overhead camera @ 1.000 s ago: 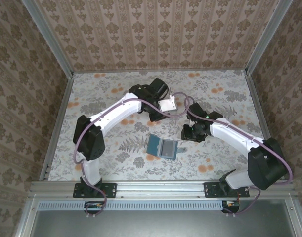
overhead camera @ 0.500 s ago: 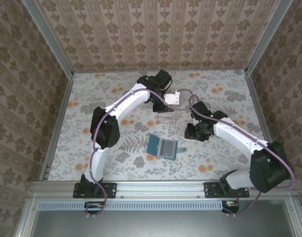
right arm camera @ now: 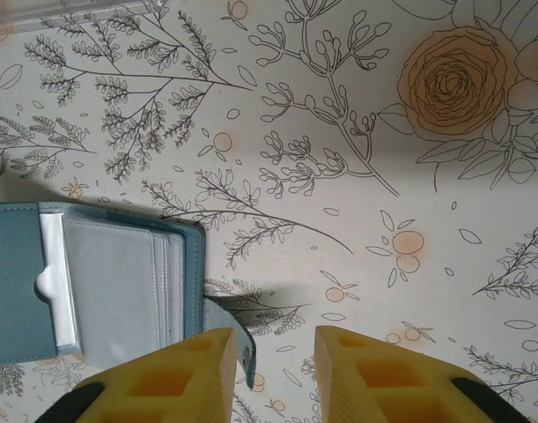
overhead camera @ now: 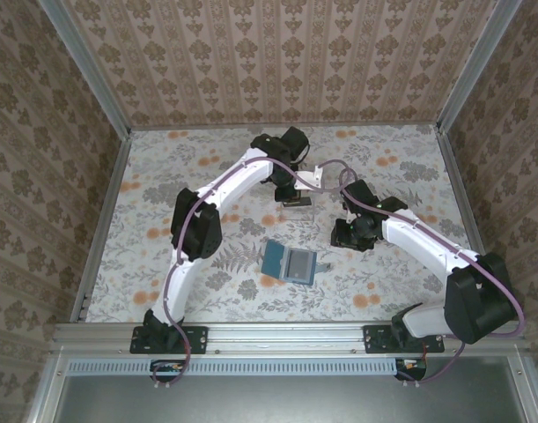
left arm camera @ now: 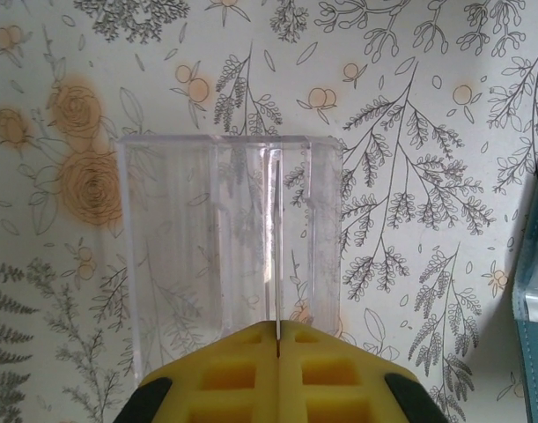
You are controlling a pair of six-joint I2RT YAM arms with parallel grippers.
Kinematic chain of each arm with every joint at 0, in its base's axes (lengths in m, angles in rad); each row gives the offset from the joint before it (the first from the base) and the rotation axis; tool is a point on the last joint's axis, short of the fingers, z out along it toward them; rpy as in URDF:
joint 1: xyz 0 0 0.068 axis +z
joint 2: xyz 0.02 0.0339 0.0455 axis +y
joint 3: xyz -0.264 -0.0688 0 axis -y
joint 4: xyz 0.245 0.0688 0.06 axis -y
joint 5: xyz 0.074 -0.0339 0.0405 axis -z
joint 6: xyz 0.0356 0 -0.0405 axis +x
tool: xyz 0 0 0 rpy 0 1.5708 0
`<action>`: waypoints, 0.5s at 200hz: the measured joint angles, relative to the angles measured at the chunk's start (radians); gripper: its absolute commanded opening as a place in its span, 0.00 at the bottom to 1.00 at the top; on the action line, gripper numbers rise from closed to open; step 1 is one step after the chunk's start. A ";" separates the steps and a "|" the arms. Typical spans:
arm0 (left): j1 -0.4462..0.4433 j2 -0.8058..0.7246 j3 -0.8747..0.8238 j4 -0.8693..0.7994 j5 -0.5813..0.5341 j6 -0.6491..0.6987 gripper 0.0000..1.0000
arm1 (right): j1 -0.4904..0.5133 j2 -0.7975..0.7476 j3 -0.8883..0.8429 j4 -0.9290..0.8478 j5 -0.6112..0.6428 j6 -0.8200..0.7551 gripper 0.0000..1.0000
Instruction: Take the credit cards out of the card holder
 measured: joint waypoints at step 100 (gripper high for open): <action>0.008 0.114 0.131 -0.147 0.058 0.022 0.00 | -0.009 0.000 -0.017 0.003 0.000 -0.015 0.30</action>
